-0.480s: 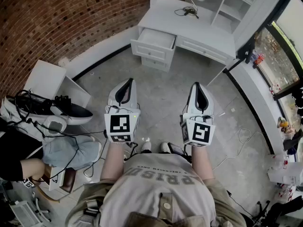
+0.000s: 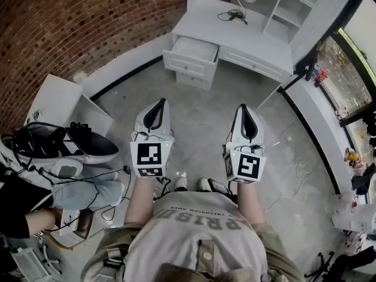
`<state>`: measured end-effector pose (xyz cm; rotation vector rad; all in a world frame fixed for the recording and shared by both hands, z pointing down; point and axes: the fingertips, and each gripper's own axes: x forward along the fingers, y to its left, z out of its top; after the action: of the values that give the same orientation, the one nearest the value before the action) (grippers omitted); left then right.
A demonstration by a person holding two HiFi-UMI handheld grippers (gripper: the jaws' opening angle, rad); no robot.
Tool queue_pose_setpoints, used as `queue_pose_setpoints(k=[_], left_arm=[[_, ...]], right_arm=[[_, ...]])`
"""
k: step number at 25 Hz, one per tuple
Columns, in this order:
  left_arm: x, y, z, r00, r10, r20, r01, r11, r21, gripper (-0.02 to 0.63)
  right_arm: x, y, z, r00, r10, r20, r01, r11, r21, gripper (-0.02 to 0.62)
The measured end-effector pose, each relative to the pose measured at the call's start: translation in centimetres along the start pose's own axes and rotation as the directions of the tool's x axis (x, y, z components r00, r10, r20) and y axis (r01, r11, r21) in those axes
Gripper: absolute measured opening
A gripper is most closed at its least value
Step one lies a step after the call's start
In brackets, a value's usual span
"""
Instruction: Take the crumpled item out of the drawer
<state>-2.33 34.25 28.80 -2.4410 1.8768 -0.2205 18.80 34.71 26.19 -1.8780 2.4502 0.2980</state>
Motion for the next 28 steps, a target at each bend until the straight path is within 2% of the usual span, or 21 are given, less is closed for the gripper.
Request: queue_pose_setpoints(k=[7,12,14,15,20,22,28], left_arm=[[0.6,-0.7,0.3,1.000,0.010,-0.011,-0.010,1.000,0.003,0.008],[1.0,-0.9,1.1,1.000,0.025,0.013,-0.025,1.000,-0.014,0.008],[1.1,-1.0,1.4,0.999,0.029,0.022,-0.028,0.999,-0.038,0.008],[1.3,-1.1,1.4,0.999,0.031,0.023,-0.029,0.998,-0.048,0.027],[2.0,-2.0,1.3,1.000,0.027,0.012,-0.026,0.997,-0.066,0.215],[2.4,-2.4,1.4,1.000,0.026,0.002,-0.026,0.997,-0.068,0.261],[3.3,-3.2,1.4,0.998,0.061,-0.014,-0.062,0.995,-0.074,0.268]], right_arm=[[0.4,-1.0,0.0,1.000,0.016,-0.003,-0.016,1.000,0.015,-0.002],[0.6,-2.4,0.1,0.999,0.014,0.036,-0.018,0.994,0.110,0.003],[0.7,-3.0,0.0,0.999,0.016,0.046,-0.021,0.991,0.130,0.040],[0.8,-3.2,-0.1,0.999,0.021,0.045,-0.027,0.990,0.138,0.070],[1.3,-4.3,-0.5,0.997,0.060,0.045,-0.067,0.983,0.169,0.254],[1.6,-4.9,-0.5,0.997,0.070,0.042,-0.077,0.982,0.174,0.265],[2.4,-6.3,-1.1,0.993,0.108,0.037,-0.113,0.976,0.184,0.268]])
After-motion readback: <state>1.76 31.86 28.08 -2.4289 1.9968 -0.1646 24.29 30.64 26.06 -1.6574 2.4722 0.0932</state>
